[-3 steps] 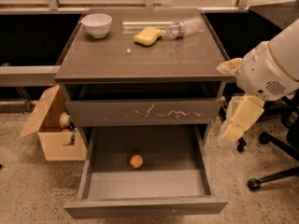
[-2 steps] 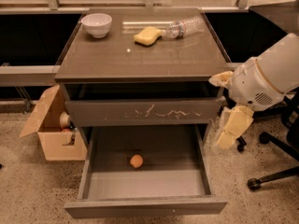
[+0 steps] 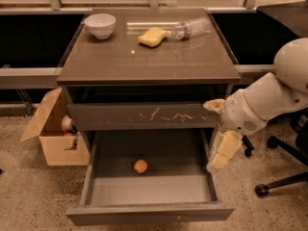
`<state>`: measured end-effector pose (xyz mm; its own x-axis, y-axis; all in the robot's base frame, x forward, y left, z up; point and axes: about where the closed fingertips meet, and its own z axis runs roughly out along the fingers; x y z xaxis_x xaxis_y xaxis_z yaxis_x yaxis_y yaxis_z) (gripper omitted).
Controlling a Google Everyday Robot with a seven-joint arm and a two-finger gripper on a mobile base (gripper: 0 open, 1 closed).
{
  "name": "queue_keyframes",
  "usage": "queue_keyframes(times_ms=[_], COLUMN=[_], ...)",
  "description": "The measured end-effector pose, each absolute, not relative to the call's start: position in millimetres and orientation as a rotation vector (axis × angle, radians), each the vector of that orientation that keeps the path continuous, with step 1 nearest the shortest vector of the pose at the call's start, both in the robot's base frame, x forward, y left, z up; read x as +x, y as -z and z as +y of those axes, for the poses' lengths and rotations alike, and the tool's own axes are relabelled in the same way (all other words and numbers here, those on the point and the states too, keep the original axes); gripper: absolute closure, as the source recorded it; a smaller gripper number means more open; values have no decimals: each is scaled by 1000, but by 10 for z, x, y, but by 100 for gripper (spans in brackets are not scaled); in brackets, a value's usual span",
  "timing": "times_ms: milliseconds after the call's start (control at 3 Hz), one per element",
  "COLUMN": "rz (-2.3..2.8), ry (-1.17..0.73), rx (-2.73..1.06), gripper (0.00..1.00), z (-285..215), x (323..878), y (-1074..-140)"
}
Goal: Pick orange from middle drawer and place on counter
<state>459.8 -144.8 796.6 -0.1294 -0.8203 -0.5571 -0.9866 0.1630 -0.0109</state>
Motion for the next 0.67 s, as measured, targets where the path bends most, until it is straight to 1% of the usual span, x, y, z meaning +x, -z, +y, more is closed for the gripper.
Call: queue_keyframes(times_ms=[333,667], rz=[1987,1984], ry=[-529,-535], rx=[-1713,-1719], gripper=[0,0], z=[-1306,-1292], x=[4686,4695], y=[-7498,-7455])
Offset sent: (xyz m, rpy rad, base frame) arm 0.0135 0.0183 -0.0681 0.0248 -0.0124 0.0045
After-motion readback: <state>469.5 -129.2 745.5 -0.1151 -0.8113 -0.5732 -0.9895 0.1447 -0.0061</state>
